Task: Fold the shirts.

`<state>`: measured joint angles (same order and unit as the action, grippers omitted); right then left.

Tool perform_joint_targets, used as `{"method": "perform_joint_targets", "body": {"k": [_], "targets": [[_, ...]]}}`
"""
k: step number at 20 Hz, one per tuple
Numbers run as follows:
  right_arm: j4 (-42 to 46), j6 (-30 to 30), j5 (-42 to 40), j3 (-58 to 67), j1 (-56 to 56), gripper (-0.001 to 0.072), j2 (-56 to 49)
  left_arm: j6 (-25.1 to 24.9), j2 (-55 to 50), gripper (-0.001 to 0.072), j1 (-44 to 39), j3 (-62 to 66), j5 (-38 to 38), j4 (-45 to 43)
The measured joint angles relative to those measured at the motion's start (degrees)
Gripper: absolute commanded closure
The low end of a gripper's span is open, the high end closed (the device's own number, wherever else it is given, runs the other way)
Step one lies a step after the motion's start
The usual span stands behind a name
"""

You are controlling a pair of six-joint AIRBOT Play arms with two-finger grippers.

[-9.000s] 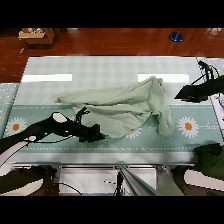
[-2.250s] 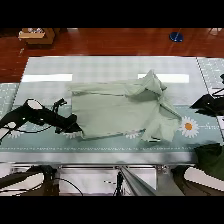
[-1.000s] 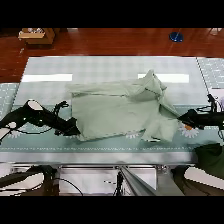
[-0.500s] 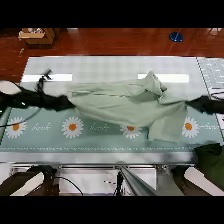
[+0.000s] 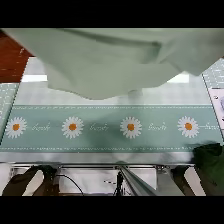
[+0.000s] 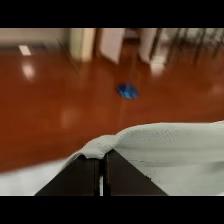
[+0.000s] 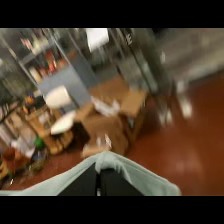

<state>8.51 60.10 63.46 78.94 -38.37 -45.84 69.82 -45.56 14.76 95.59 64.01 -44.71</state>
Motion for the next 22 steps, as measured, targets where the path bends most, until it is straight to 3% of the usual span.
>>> {"method": "perform_joint_targets", "body": {"k": [4, 9, 14, 18, 22], "targets": [[12.7, 11.2, -0.8, 22.5, 0.0, 0.0684, 1.1, 2.6, 1.0, 0.0687, 2.4, 15.4, 4.7, -3.7], [32.3, 22.3, 11.5, 41.4, 0.0, 0.0684, 2.0, 10.5, 4.0, 0.0687, 3.2, 26.1, 19.6, -12.1], [40.2, 26.1, 22.1, 46.0, 0.0, 0.0685, 3.8, 13.8, 7.3, 0.0687, 3.3, 28.3, 33.9, -18.1], [42.7, 26.6, 27.0, 46.8, 0.0, 0.0685, 3.8, 13.8, 7.6, 0.0687, 3.3, 27.2, 38.4, -20.1], [43.7, 26.5, 33.3, 44.6, 0.0, 0.0686, -0.4, 12.4, 7.4, 0.0687, 3.3, 15.3, 40.2, -21.9]]}}
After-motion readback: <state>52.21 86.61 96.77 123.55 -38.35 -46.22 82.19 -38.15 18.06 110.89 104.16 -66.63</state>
